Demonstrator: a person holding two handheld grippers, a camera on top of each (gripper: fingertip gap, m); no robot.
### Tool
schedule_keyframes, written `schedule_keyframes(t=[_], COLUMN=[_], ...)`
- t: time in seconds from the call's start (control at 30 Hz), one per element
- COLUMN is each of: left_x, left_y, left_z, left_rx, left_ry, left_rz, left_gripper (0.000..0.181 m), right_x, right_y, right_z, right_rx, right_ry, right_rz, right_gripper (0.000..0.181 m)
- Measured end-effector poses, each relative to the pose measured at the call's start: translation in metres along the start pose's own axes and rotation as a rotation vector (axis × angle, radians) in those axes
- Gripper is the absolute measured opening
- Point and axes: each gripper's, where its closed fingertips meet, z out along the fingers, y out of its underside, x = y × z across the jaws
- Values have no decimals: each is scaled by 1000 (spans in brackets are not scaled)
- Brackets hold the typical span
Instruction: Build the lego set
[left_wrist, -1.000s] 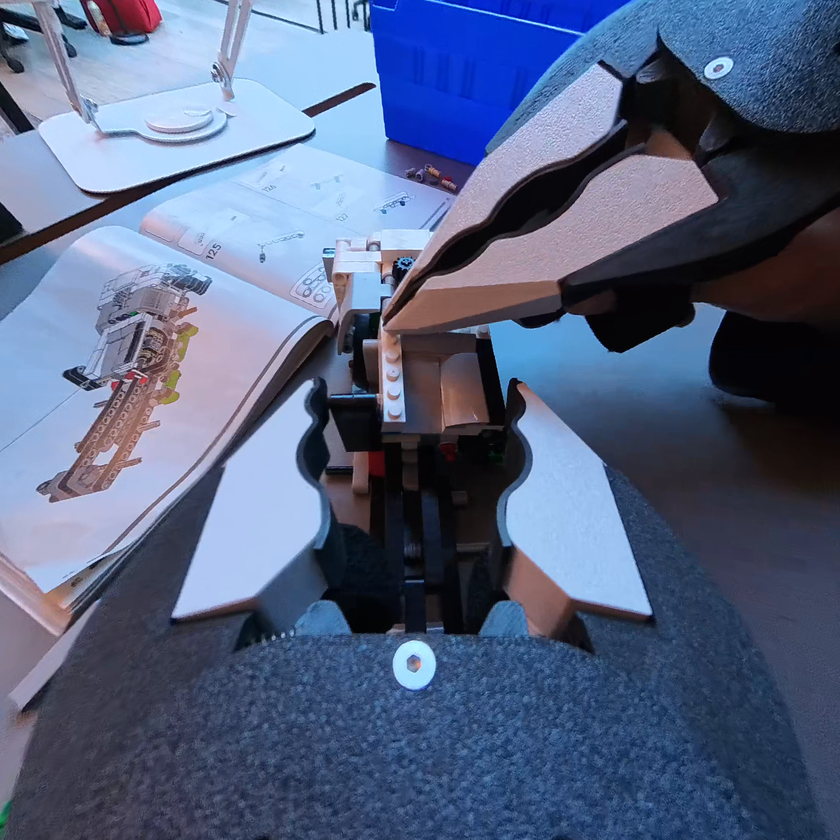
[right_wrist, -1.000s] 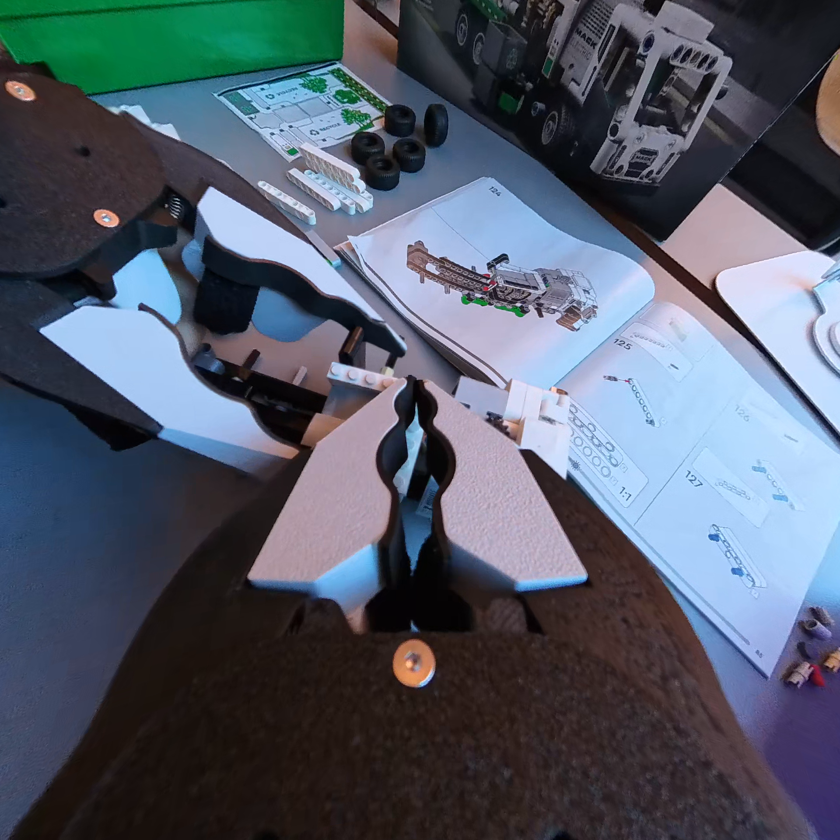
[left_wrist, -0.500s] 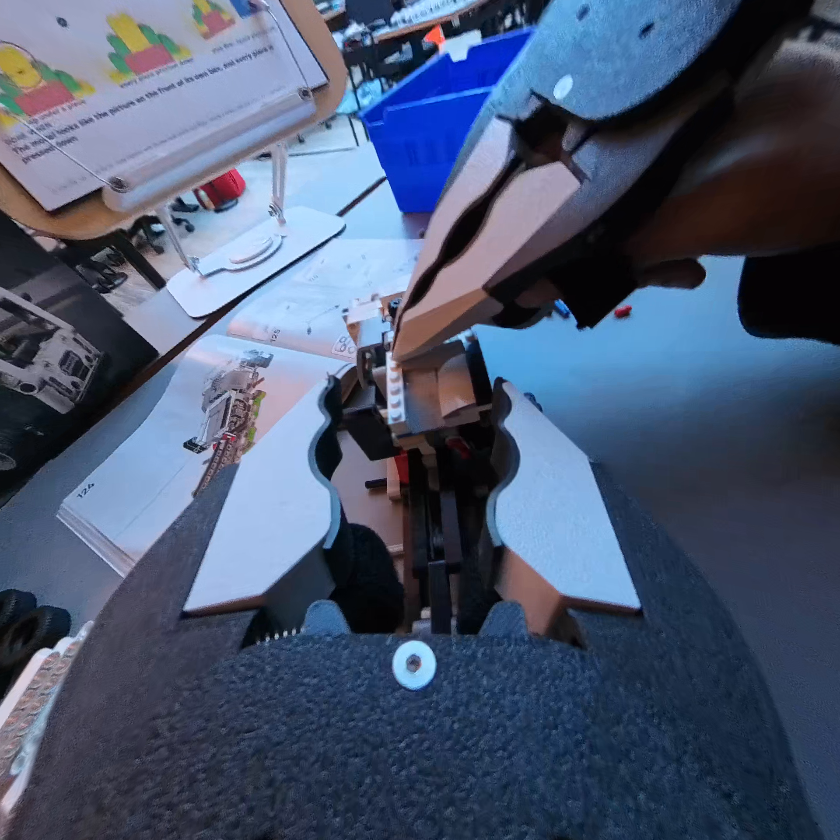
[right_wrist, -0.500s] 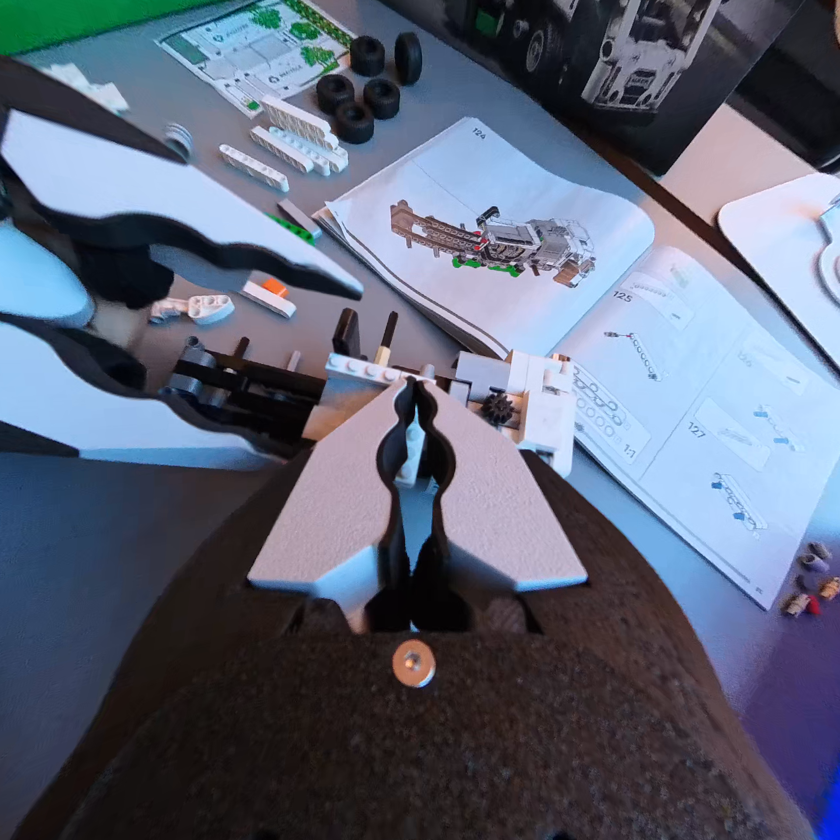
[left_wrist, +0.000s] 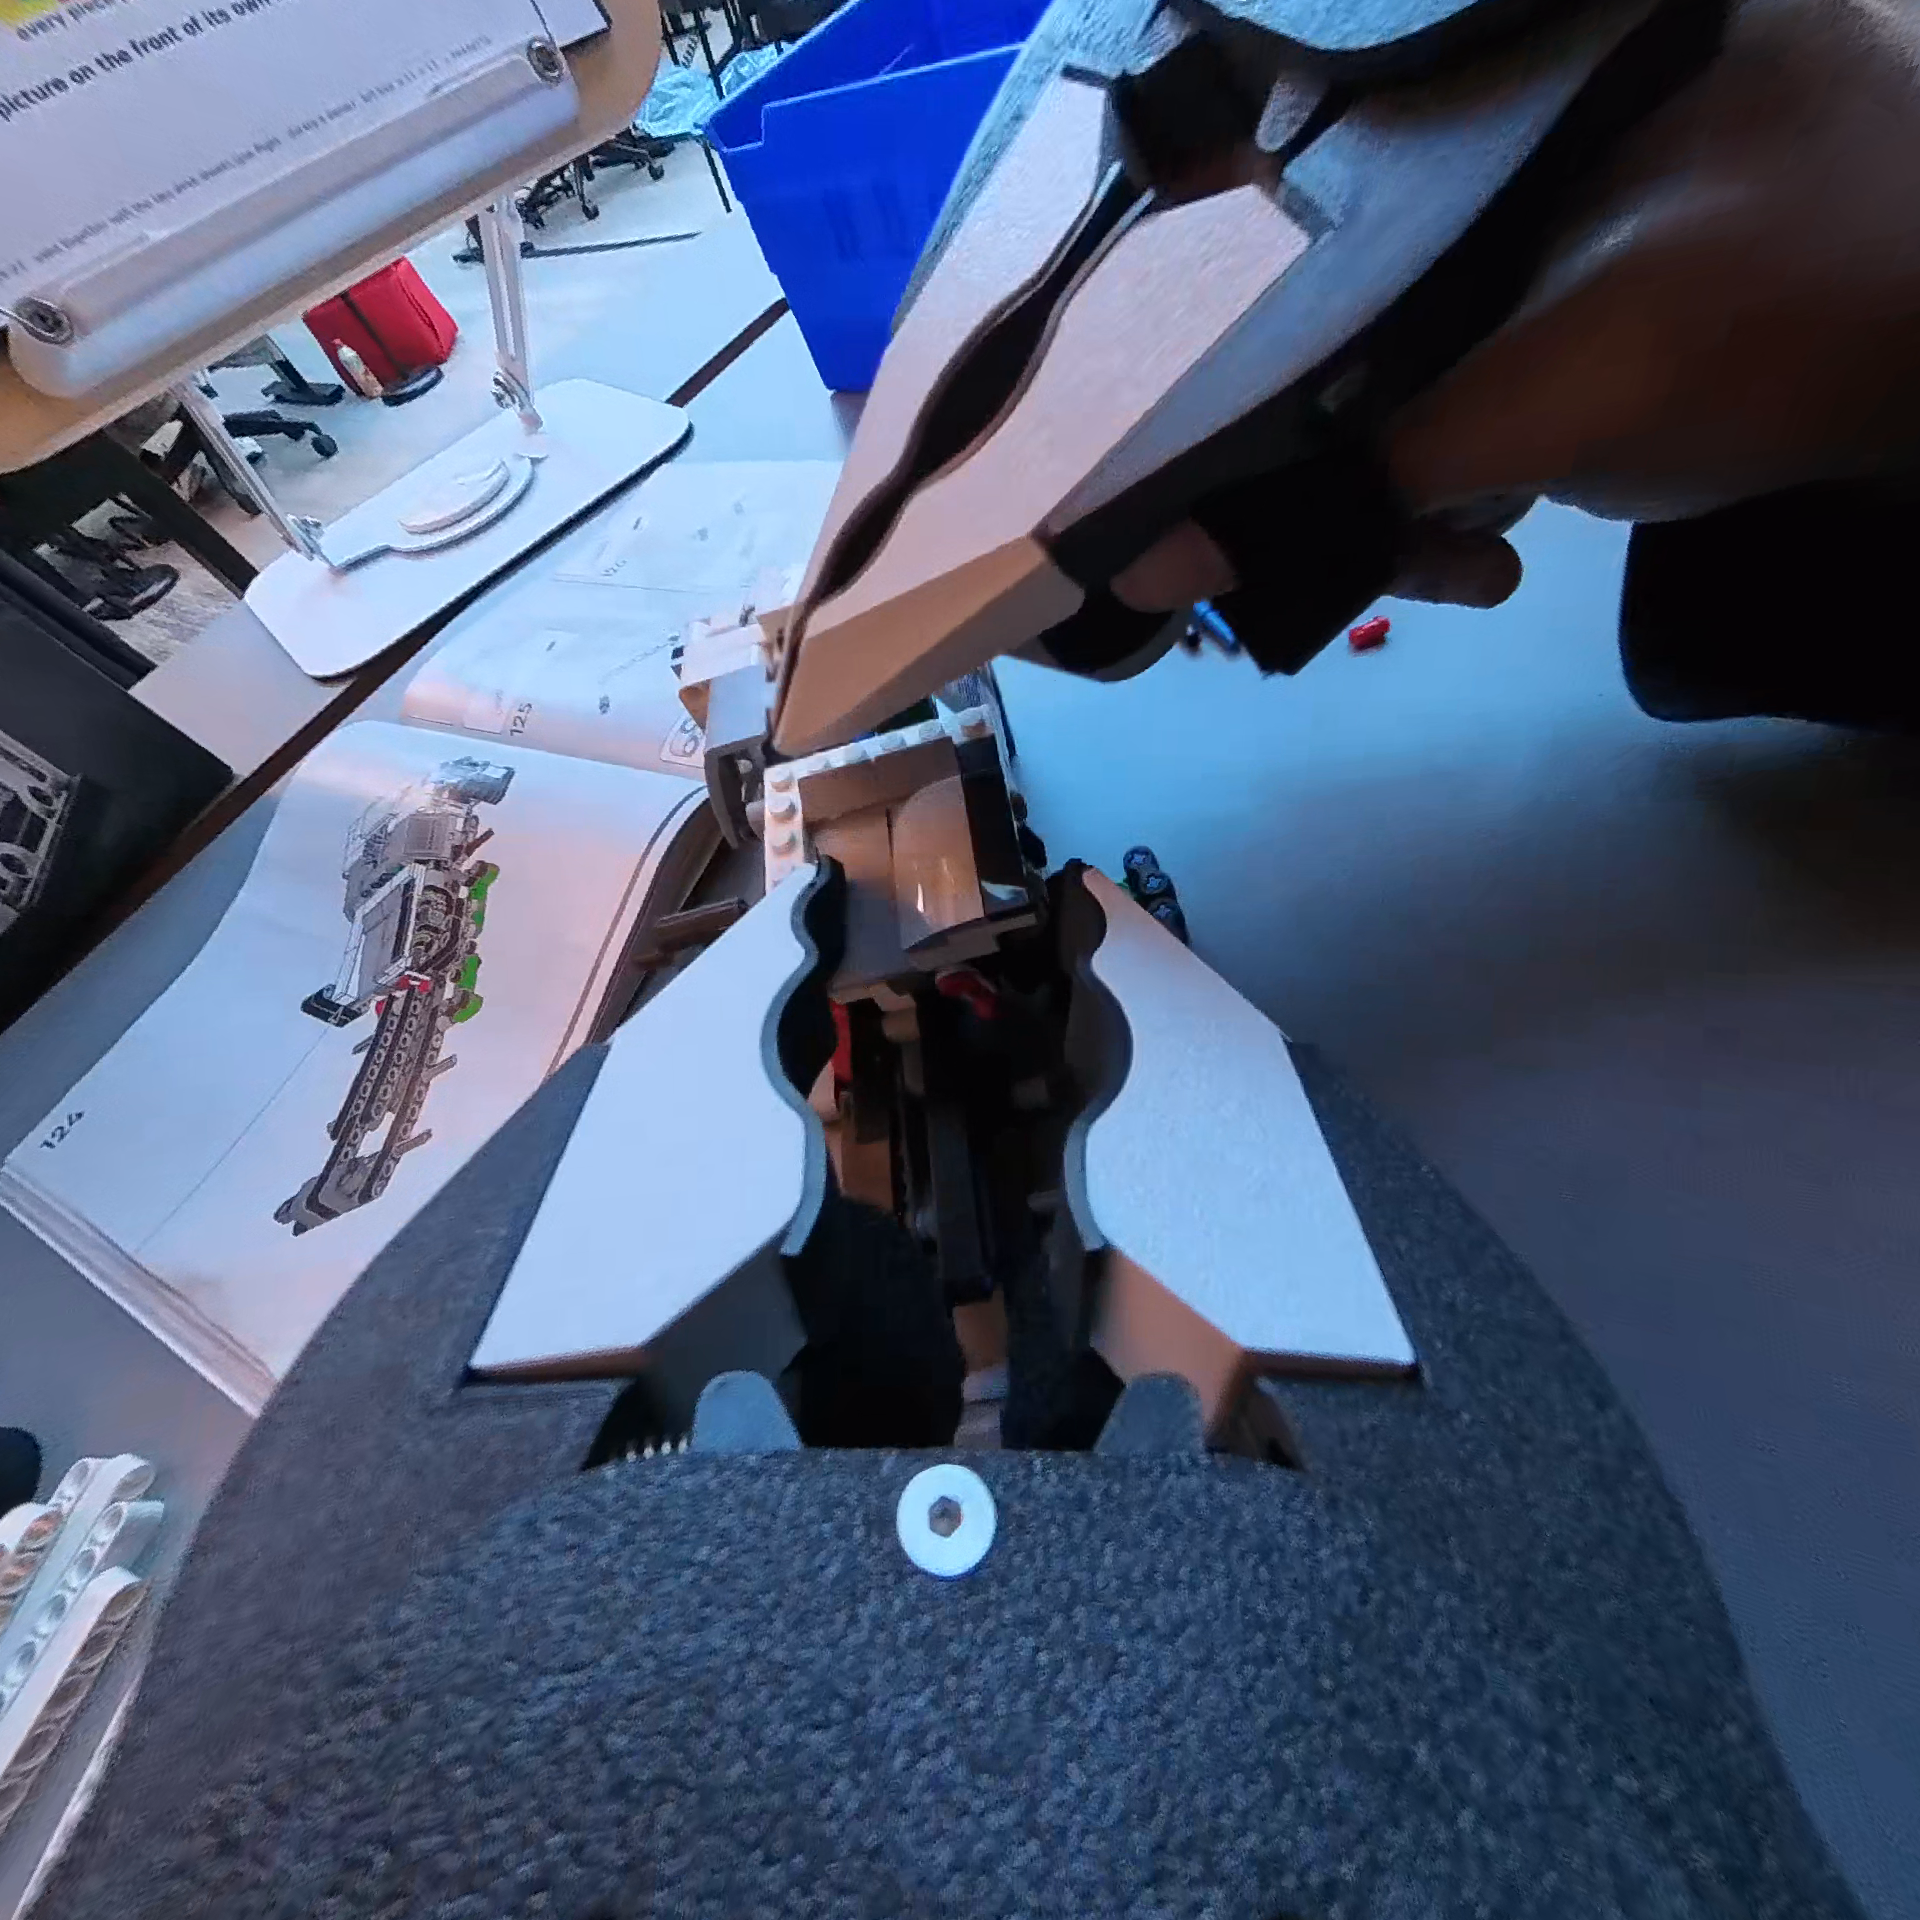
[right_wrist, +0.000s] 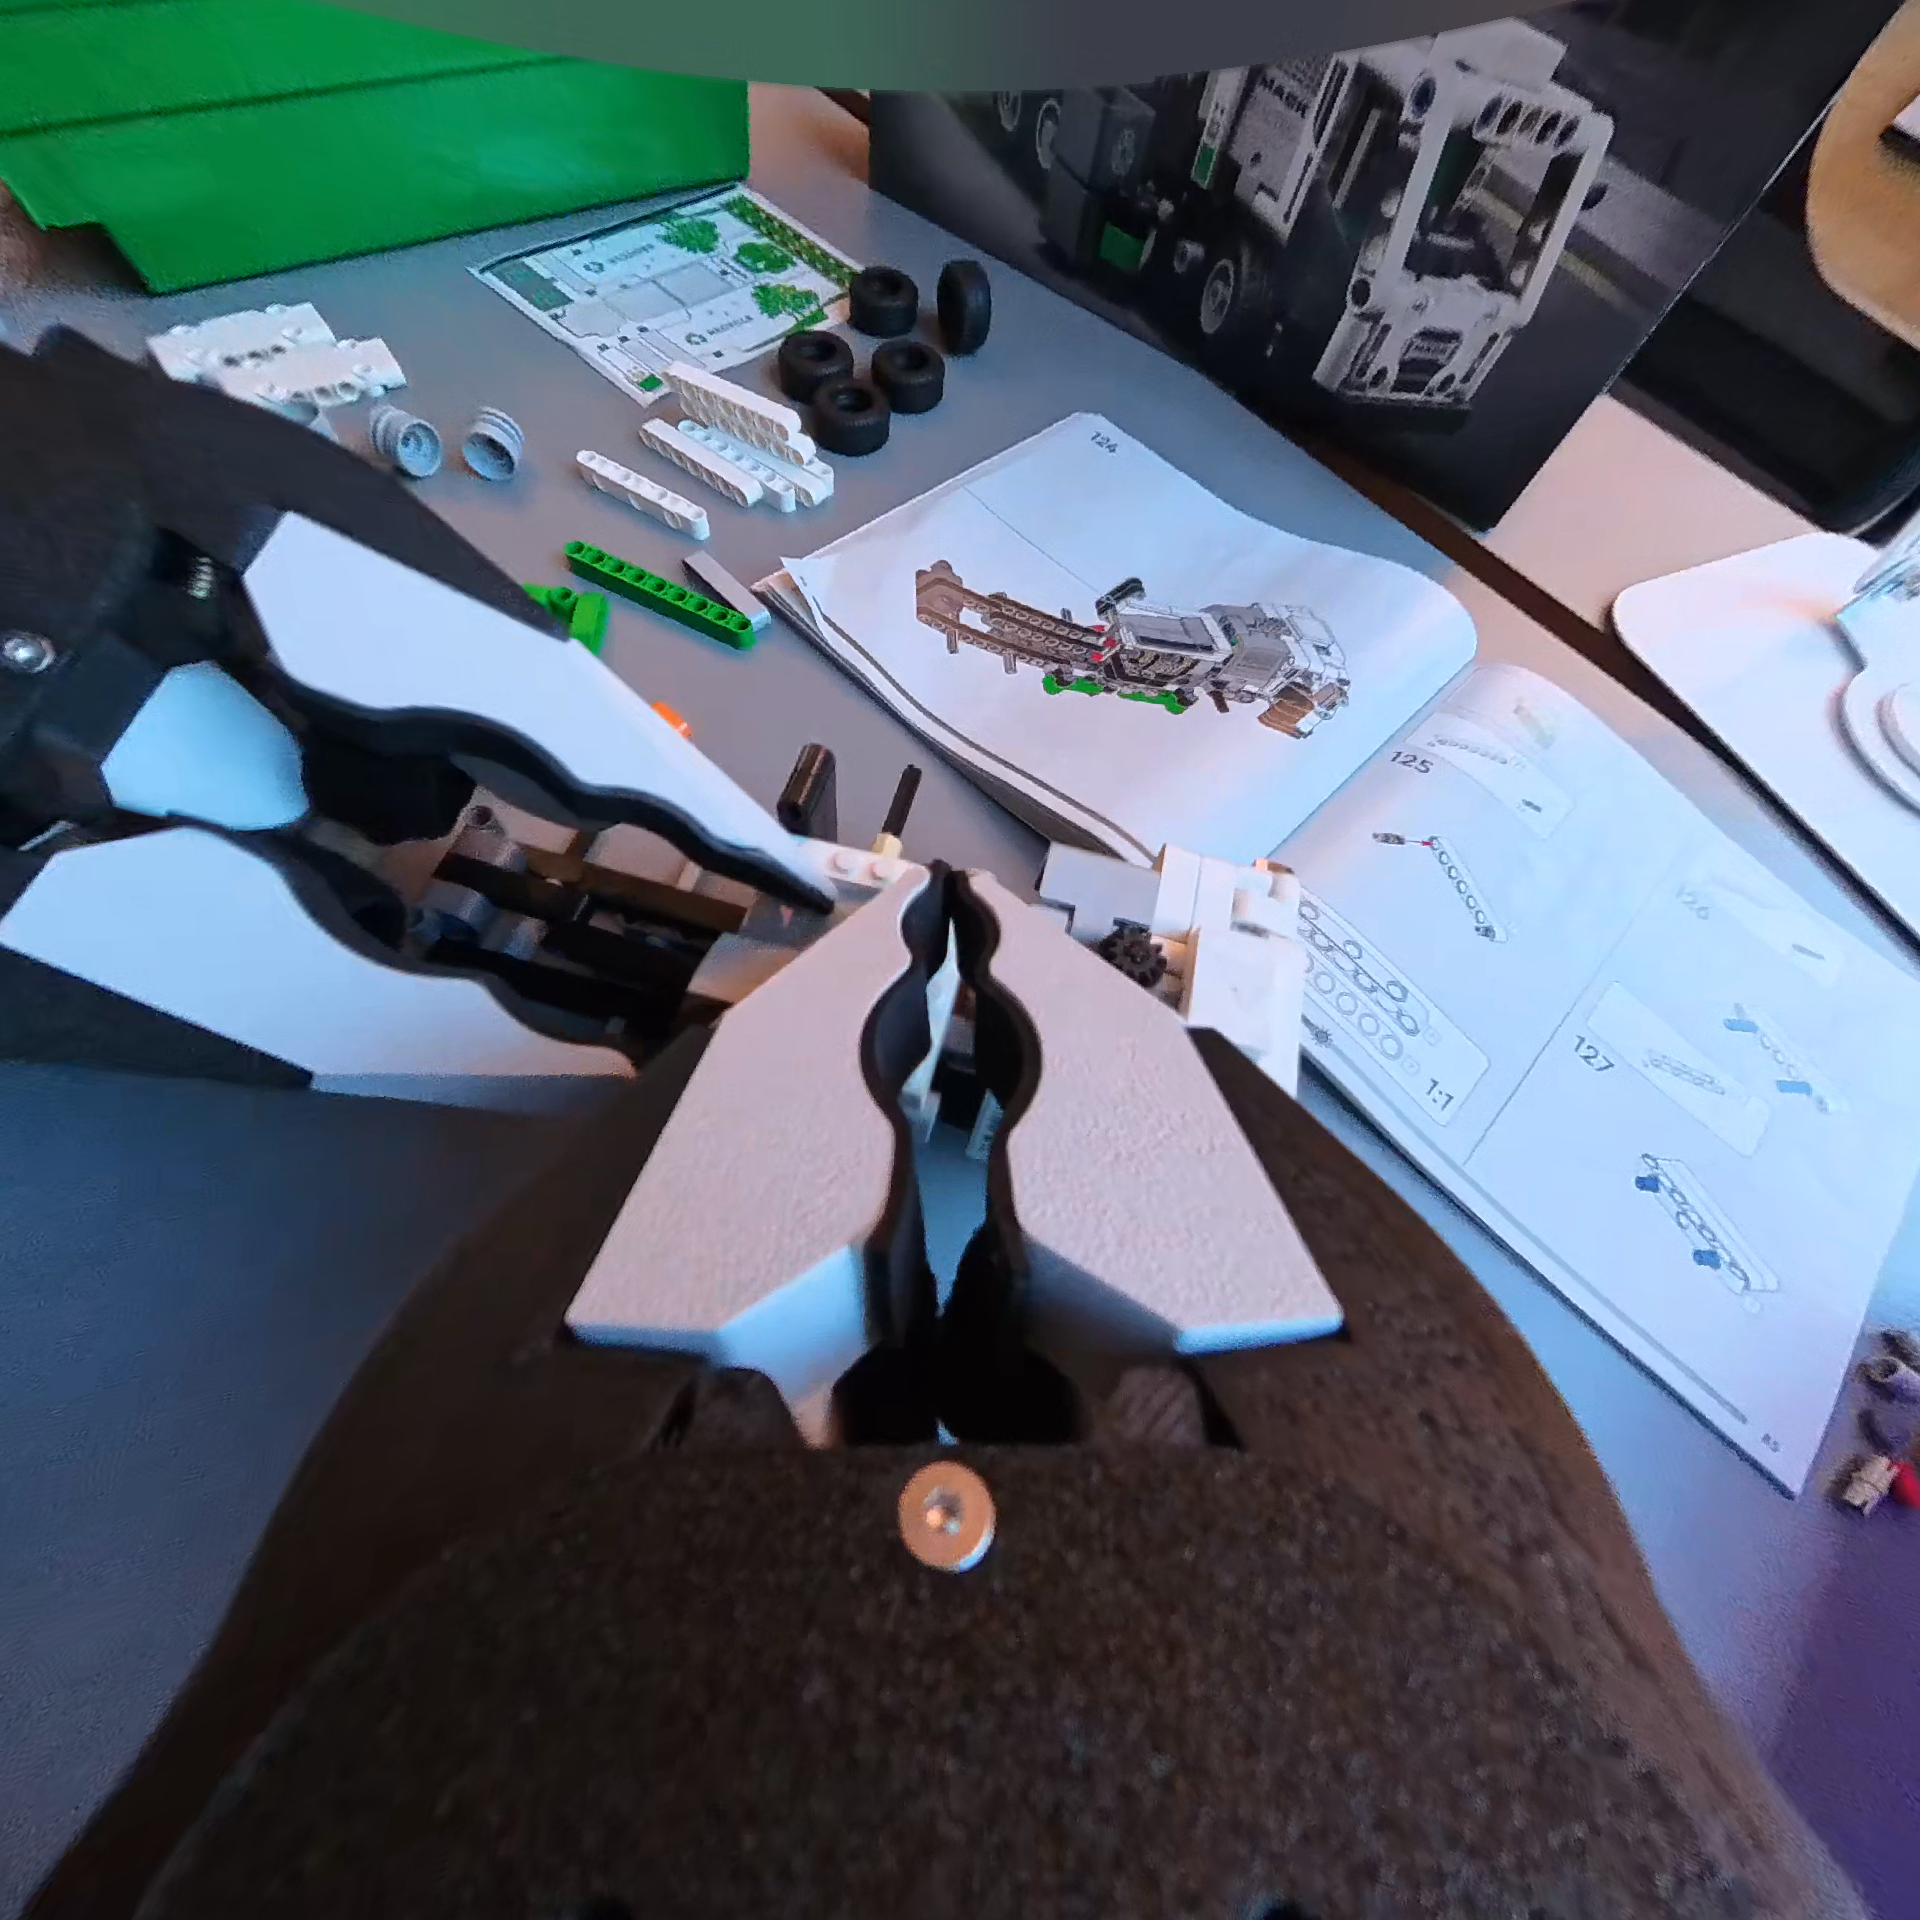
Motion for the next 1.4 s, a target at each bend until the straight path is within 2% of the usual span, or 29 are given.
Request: schedule_keyframes(t=[0.17, 0.33, 0.43, 0.6, 0.7, 0.83, 1.03, 1.13, 1.4], left_x=[0, -1, -3, -2, 0, 1, 1, 1, 0], left_y=[-1, 0, -2, 0, 0, 0, -1, -1, -1], left_z=[3, 3, 2, 2, 1, 1, -1, -1, -1], left_rx=[-11, -17, -14, -25, -24, -23, -19, -17, -15], left_ry=[-10, -17, -26, 4, 11, 12, 31, 36, 38], left_rz=[15, 18, 7, -31, -22, -23, -63, -69, -75], left_gripper=[41, 41, 35, 31, 26, 24, 24, 24, 25], right_x=[-2, -2, -1, -2, -2, -2, -4, -3, -9], right_y=[10, 11, 13, 13, 13, 13, 10, -9, 3], right_z=[-3, -2, -1, -1, -1, -1, -3, -8, 12], right_rx=[-8, -7, -9, -36, -24, -67, -47, 42, -44], right_ry=[-11, -71, -89, -27, -24, 64, -5, -34, -27], right_rz=[-45, 75, 104, -7, -9, -127, -36, 27, -46], right_gripper=[0, 0, 0, 0, 0, 0, 0, 0, 0])
